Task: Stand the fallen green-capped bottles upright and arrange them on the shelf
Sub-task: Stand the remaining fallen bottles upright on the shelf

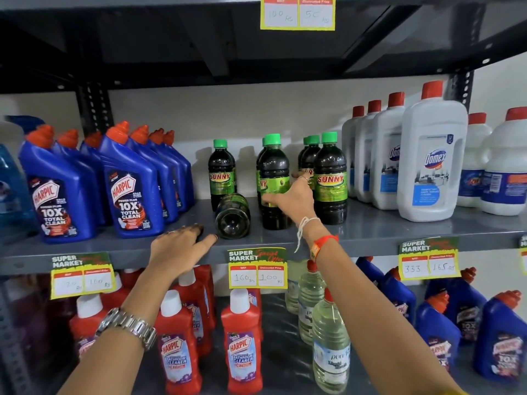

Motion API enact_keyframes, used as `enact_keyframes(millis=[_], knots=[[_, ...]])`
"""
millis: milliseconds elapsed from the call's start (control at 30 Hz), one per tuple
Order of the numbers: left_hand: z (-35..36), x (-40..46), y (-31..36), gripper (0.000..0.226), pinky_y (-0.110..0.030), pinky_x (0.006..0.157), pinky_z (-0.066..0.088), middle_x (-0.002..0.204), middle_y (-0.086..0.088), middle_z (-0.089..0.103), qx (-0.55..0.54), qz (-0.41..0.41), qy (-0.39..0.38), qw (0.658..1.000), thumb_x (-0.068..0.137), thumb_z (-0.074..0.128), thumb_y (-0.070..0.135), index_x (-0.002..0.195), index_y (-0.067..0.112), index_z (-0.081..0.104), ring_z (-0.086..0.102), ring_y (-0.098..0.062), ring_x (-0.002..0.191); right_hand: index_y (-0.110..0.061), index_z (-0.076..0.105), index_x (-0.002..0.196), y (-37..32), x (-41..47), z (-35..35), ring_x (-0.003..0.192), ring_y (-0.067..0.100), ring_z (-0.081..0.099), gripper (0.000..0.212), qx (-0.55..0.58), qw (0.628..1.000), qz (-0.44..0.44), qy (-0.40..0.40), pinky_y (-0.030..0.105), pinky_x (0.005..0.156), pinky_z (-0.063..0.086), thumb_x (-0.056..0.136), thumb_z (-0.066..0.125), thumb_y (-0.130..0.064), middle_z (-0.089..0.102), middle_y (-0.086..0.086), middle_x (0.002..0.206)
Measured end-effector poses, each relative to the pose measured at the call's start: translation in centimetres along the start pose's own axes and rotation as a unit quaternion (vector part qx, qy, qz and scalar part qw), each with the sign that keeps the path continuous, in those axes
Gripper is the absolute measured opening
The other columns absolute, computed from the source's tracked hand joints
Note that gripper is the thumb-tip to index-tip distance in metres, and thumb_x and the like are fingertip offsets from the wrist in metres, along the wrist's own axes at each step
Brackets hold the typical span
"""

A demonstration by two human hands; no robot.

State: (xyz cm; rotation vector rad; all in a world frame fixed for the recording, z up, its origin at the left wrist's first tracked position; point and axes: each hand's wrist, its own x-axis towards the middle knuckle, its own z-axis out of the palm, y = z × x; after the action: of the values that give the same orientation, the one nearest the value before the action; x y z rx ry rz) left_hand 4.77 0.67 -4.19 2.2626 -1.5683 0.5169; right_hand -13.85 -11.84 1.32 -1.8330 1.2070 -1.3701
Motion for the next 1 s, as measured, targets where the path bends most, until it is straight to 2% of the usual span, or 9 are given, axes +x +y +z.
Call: enact_keyframes(millis=[67,167,300,433,567,700,800,900,1000], knots=[[0.0,0.0,0.0,0.059,-0.033,0.072,0.036,0.129,-0.006,0.057,-0.002,0.001,0.002,1.0,0.087,0.025,0.058,0.129,0.023,0.048,0.054,-0.025,0.114,0.003,0.026,0.137,0.3,0.7,-0.4,0.112,0.024,0.057,0.094,0.087,0.994,0.041,-0.047,0.036,0.1,0.046,0.064,0.083,-0.012,0.054,0.017,0.129],[0.1,0.1,0.0,0.059,-0.032,0.071,0.035,0.129,-0.006,0.057,0.001,0.001,0.002,1.0,0.087,0.025,0.058,0.128,0.023,0.049,0.054,-0.025,0.114,-0.002,0.032,0.129,0.4,0.6,-1.0,0.093,0.017,0.057,0.073,0.156,0.982,0.043,-0.094,0.028,0.085,0.049,0.07,0.076,0.001,0.053,0.018,0.127],[-0.1,-0.1,0.2,0.059,-0.033,0.072,0.035,0.128,-0.006,0.057,0.004,-0.002,0.006,1.0,0.087,0.027,0.058,0.127,0.021,0.049,0.054,-0.026,0.114,-0.002,0.032,0.133,0.6,0.0,-0.5,0.126,0.029,0.041,0.095,-0.01,0.999,-0.033,-0.033,0.032,0.104,0.035,0.06,0.086,-0.03,0.043,0.017,0.133],[-0.2,-0.2,0.2,0.058,-0.034,0.074,0.038,0.128,-0.007,0.058,0.0,-0.002,0.006,1.0,0.087,0.027,0.057,0.127,0.021,0.05,0.054,-0.027,0.114,0.002,0.033,0.131,0.7,0.1,0.0,0.126,0.031,0.044,0.101,-0.086,0.993,-0.082,0.023,0.035,0.102,0.039,0.056,0.087,-0.038,0.048,0.018,0.132],[-0.2,-0.1,0.2,0.059,-0.033,0.072,0.037,0.129,-0.006,0.057,0.006,0.001,0.002,1.0,0.087,0.026,0.058,0.127,0.021,0.049,0.054,-0.026,0.114,-0.001,0.033,0.133,1.2,1.8,-1.1,0.12,0.025,0.053,0.092,0.041,0.997,0.01,-0.069,0.034,0.099,0.045,0.06,0.087,-0.019,0.056,0.011,0.125],[-0.1,0.0,0.1,0.059,-0.033,0.072,0.037,0.128,-0.006,0.058,0.007,0.0,0.0,1.0,0.087,0.026,0.059,0.126,0.021,0.049,0.054,-0.026,0.113,-0.011,0.036,0.12,1.7,2.1,-1.8,0.113,0.024,0.054,0.07,0.137,0.98,0.035,-0.139,0.025,0.077,0.045,0.066,0.079,-0.001,0.055,0.015,0.129],[-0.1,-0.1,0.1,0.059,-0.033,0.072,0.036,0.129,-0.006,0.057,0.01,0.0,-0.003,1.0,0.087,0.026,0.058,0.127,0.021,0.049,0.054,-0.026,0.113,-0.007,0.036,0.125,1.6,1.7,-1.4,0.113,0.022,0.055,0.08,0.068,0.992,-0.005,-0.106,0.029,0.093,0.045,0.063,0.085,-0.02,0.058,0.009,0.123],[-0.1,-0.1,0.0,0.06,-0.033,0.073,0.037,0.13,-0.006,0.057,0.011,0.001,-0.006,1.0,0.087,0.025,0.058,0.128,0.021,0.048,0.054,-0.026,0.114,-0.003,0.037,0.125,1.2,0.8,-0.6,0.113,0.026,0.055,0.097,-0.059,0.994,-0.084,-0.028,0.033,0.096,0.046,0.053,0.087,-0.045,0.057,0.012,0.12],[-0.1,-0.1,0.0,0.06,-0.034,0.073,0.037,0.128,-0.006,0.057,0.008,0.002,-0.008,1.0,0.087,0.025,0.059,0.127,0.021,0.049,0.054,-0.026,0.113,0.002,0.032,0.132,0.7,0.5,-0.2,0.119,0.031,0.053,0.105,-0.103,0.99,-0.098,0.001,0.039,0.099,0.047,0.054,0.086,-0.044,0.056,0.017,0.124]])
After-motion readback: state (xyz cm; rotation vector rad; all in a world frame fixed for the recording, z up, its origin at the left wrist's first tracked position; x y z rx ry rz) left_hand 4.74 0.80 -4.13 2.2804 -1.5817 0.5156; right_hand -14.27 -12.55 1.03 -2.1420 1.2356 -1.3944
